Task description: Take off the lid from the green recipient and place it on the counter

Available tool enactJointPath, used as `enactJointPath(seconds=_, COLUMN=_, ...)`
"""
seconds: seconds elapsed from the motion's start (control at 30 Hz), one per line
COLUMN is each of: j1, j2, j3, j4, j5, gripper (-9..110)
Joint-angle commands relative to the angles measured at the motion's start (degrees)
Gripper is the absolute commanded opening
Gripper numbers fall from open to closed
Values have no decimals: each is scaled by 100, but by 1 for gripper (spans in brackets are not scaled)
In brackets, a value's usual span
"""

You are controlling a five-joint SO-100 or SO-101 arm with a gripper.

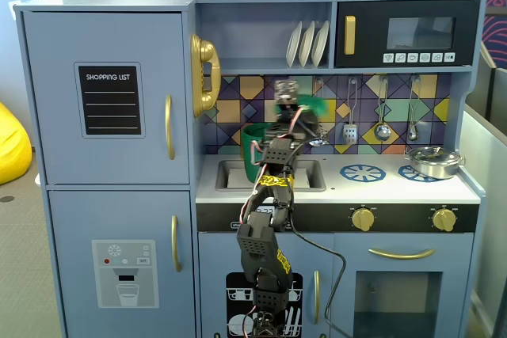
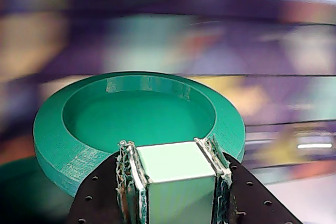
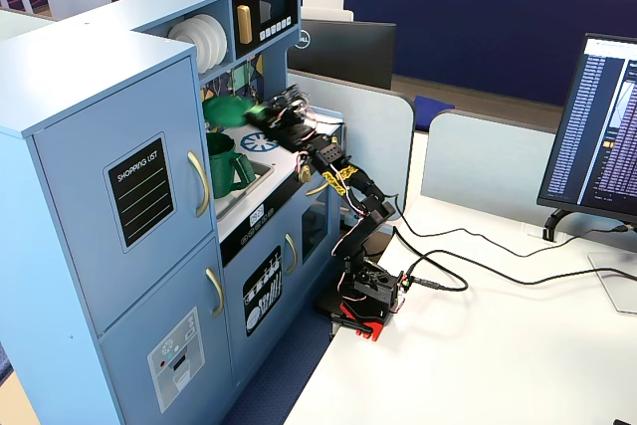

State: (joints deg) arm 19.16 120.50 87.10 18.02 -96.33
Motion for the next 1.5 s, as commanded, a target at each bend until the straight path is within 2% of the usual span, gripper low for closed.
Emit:
enactJointPath(seconds=0.0, j1=835, j2=26, j3=-536, j4=-18, j5=220, gripper=0)
enactJointPath(seconds=0.2, j1=1301, j2=9, j3=-132, j4=-105, j5=246, gripper=0)
enactJointPath(seconds=0.57, j1=1468, j2=-105, j3=2733, j4=-2593, j5=44, gripper=0)
enactJointPath(seconds=0.8, j1=1380, j2=-519, j3=3542, j4=-3595, j5=-70, gripper=0)
enactJointPath(seconds=1.0, j1=1380, j2=-615, j3=3647, j4=-3612, j5=-105, gripper=0)
enactJointPath(seconds=1.03, j1=1380, j2=-615, j3=3621, j4=-3612, j5=-44, gripper=3)
enactJointPath(seconds=1.1, j1=1415, j2=-563, j3=3560, j4=-3428, j5=-88, gripper=19)
enactJointPath(seconds=1.17, j1=1433, j2=-475, j3=3410, j4=-3120, j5=-105, gripper=29)
enactJointPath(seconds=1.3, j1=1362, j2=0, j3=3023, j4=-2312, j5=281, gripper=37)
enactJointPath(seconds=1.47, j1=1037, j2=1239, j3=2813, j4=-791, j5=448, gripper=38)
